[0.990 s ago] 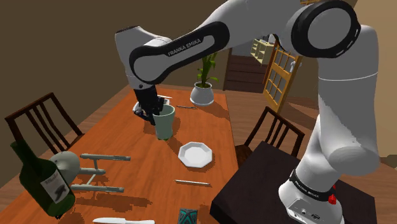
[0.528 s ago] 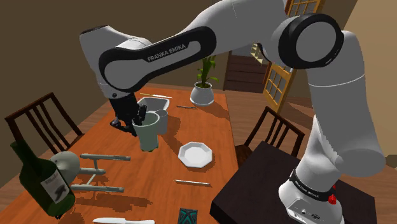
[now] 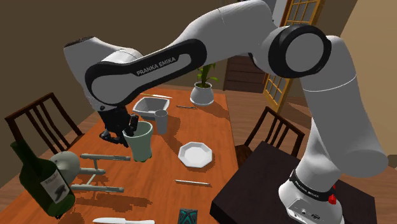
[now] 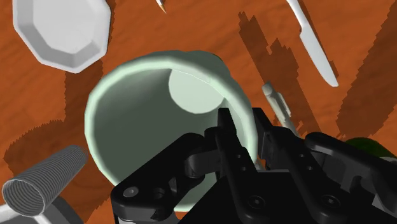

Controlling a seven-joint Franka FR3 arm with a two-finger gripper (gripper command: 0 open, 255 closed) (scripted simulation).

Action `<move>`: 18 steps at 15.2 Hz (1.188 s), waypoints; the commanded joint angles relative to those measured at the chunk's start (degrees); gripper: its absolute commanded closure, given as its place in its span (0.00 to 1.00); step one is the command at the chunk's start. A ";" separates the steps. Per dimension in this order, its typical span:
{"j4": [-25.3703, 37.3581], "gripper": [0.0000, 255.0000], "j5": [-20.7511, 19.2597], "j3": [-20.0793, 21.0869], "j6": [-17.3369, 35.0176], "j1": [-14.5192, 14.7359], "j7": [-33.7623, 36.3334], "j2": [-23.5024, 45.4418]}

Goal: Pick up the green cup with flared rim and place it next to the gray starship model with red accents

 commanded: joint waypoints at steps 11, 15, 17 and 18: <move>-3.61 1.00 -1.21 -0.70 7.06 0.06 1.17 3.57; -4.41 1.00 -1.66 -0.98 9.25 0.16 1.58 5.01; -4.72 1.00 -1.90 -1.13 10.30 0.23 1.78 5.78; -4.86 1.00 -2.02 -1.21 10.82 0.26 1.88 6.18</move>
